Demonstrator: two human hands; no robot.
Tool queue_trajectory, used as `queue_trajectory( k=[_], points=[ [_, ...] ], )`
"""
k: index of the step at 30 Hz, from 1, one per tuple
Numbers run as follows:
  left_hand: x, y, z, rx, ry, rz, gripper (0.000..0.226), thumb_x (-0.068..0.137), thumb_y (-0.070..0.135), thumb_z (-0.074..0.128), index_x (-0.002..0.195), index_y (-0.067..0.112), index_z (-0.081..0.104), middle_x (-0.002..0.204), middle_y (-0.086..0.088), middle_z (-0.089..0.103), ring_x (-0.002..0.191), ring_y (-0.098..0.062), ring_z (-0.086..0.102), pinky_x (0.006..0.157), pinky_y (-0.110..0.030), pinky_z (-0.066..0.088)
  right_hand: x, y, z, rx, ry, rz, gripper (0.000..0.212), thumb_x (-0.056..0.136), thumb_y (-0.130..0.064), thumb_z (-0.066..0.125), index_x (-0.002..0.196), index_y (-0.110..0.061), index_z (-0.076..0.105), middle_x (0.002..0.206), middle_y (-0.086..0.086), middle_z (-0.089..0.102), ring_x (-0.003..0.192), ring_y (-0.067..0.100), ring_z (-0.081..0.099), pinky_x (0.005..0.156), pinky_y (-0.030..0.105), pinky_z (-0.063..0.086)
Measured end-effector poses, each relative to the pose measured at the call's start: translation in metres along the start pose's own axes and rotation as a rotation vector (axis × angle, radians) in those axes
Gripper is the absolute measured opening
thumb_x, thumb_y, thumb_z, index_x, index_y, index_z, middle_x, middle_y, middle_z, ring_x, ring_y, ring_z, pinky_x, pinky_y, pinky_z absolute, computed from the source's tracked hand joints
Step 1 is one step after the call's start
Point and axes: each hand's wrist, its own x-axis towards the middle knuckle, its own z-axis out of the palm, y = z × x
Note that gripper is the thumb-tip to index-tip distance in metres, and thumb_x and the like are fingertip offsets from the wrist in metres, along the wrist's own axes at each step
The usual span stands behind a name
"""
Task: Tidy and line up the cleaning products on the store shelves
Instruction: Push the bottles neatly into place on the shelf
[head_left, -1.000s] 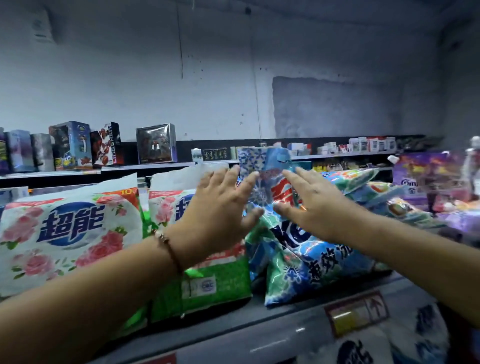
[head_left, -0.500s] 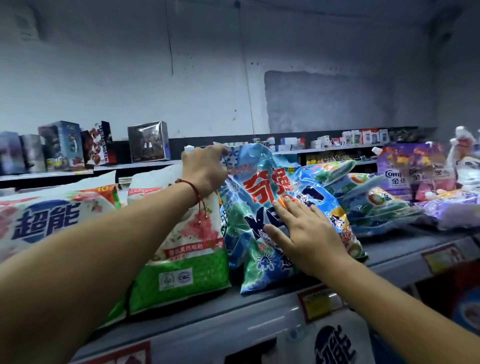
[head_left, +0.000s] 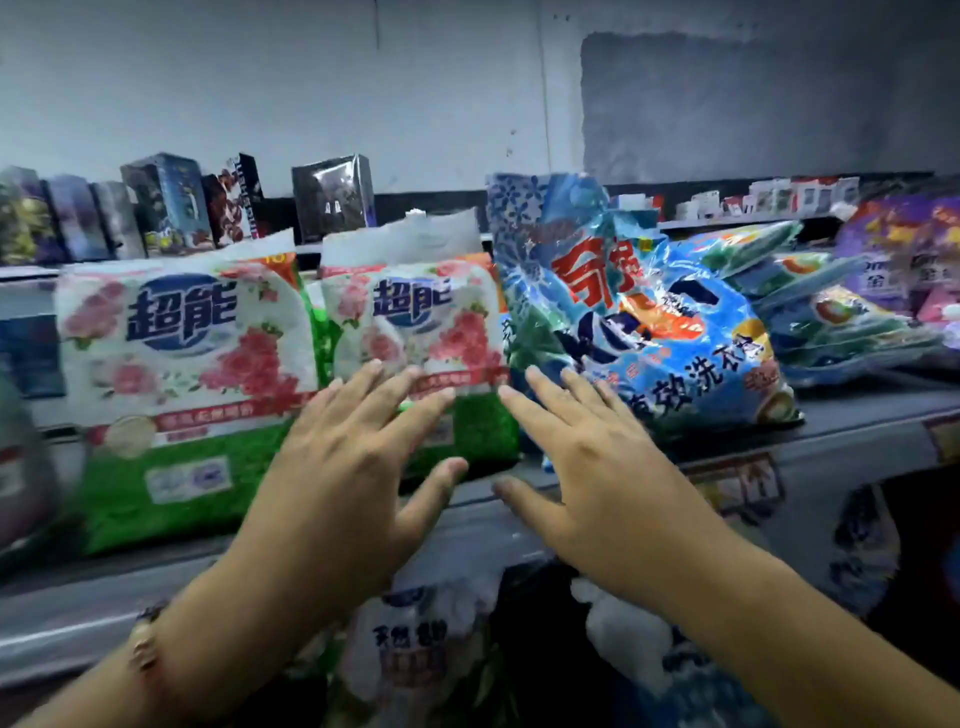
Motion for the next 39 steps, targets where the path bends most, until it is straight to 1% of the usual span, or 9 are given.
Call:
queue_trajectory(
  k=[5, 9, 14, 21, 25, 27, 30, 32, 39],
  points=[
    [-0.113, -0.031, -0.017, 0.045, -0.125, -0.149, 0.061, 0.092, 0.056, 0.044, 0.143, 0.024, 0.055, 0.15, -0.01, 0.05, 0.137, -0.033, 0.048, 0.11, -0.051, 0.041, -0.021, -0.066, 0.037, 0.134, -0.106, -0.168, 0.072, 0.096, -0.065, 0.039, 0.156, -0.046, 0.004, 0.164, -0.022, 0.0, 0.151, 0.003, -0.01, 0.112, 0.018, -0.015],
    [-0.195, -0.057, -0.036, 0.006, -0.07, -0.297, 0.05, 0.093, 0.045, 0.051, 0.136, 0.022, 0.061, 0.151, -0.007, 0.049, 0.134, -0.027, 0.052, 0.108, -0.041, 0.042, -0.039, -0.125, 0.07, 0.271, -0.136, -0.322, 0.065, 0.09, -0.065, 0.044, 0.151, -0.042, 0.037, 0.16, -0.019, 0.029, 0.148, 0.001, 0.011, 0.11, 0.015, -0.001],
    [-0.287, -0.101, -0.042, 0.197, -0.319, -0.487, 0.054, 0.093, 0.052, 0.048, 0.134, 0.021, 0.061, 0.135, -0.01, 0.062, 0.122, -0.031, 0.061, 0.1, -0.042, 0.049, -0.052, -0.193, 0.123, 0.299, -0.448, -0.391, 0.068, 0.097, -0.068, 0.035, 0.153, -0.054, -0.003, 0.162, -0.029, -0.009, 0.152, 0.007, -0.01, 0.119, 0.023, -0.003],
    [-0.358, -0.153, -0.04, 0.235, -0.464, -0.527, 0.045, 0.085, 0.042, 0.063, 0.119, 0.013, 0.065, 0.118, -0.014, 0.065, 0.105, -0.038, 0.064, 0.089, -0.047, 0.054, -0.065, -0.28, 0.175, 0.255, -0.594, -0.365, 0.075, 0.1, -0.058, 0.042, 0.159, -0.037, 0.0, 0.165, -0.013, 0.007, 0.146, 0.021, 0.023, 0.117, 0.036, 0.026],
    [-0.383, -0.186, -0.035, 0.202, -0.529, -0.496, 0.062, 0.085, 0.047, 0.057, 0.139, 0.016, 0.056, 0.141, -0.009, 0.055, 0.121, -0.035, 0.056, 0.1, -0.047, 0.048, -0.069, -0.323, 0.208, 0.279, -0.604, -0.287, 0.072, 0.1, -0.053, 0.047, 0.158, -0.035, 0.009, 0.159, -0.011, 0.026, 0.135, 0.022, 0.04, 0.108, 0.034, 0.039],
    [-0.388, -0.2, -0.034, 0.167, -0.582, -0.47, 0.076, 0.09, 0.05, 0.051, 0.157, 0.021, 0.032, 0.162, -0.006, 0.031, 0.143, -0.035, 0.037, 0.113, -0.048, 0.036, -0.07, -0.34, 0.224, 0.32, -0.578, -0.242, 0.071, 0.099, -0.05, 0.05, 0.158, -0.038, 0.012, 0.159, -0.011, 0.031, 0.137, 0.022, 0.042, 0.106, 0.035, 0.043],
    [-0.397, -0.225, -0.023, 0.084, -0.607, -0.476, 0.076, 0.096, 0.046, 0.048, 0.161, 0.03, 0.011, 0.168, 0.005, 0.0, 0.155, -0.029, 0.008, 0.122, -0.045, 0.014, -0.074, -0.359, 0.248, 0.337, -0.526, -0.177, 0.078, 0.099, -0.048, 0.052, 0.159, -0.04, 0.002, 0.168, -0.014, -0.007, 0.154, 0.015, 0.003, 0.119, 0.036, 0.029],
    [-0.404, -0.237, -0.016, 0.104, -0.513, -0.399, 0.073, 0.088, 0.044, 0.054, 0.155, 0.026, 0.033, 0.166, 0.003, 0.019, 0.149, -0.033, 0.029, 0.117, -0.047, 0.027, -0.076, -0.369, 0.265, 0.274, -0.5, -0.135, 0.082, 0.1, -0.049, 0.05, 0.159, -0.037, -0.006, 0.159, -0.016, -0.032, 0.145, 0.006, -0.028, 0.126, 0.036, 0.009],
    [-0.431, -0.26, 0.017, -0.019, -0.4, -0.272, 0.068, 0.091, 0.045, 0.042, 0.153, 0.016, 0.039, 0.161, -0.004, 0.035, 0.141, -0.038, 0.043, 0.11, -0.055, 0.041, -0.083, -0.384, 0.3, 0.145, -0.423, -0.064, 0.09, 0.099, -0.044, 0.049, 0.155, -0.03, -0.02, 0.142, -0.017, -0.051, 0.136, 0.006, -0.041, 0.116, 0.029, -0.02]
  ],
)
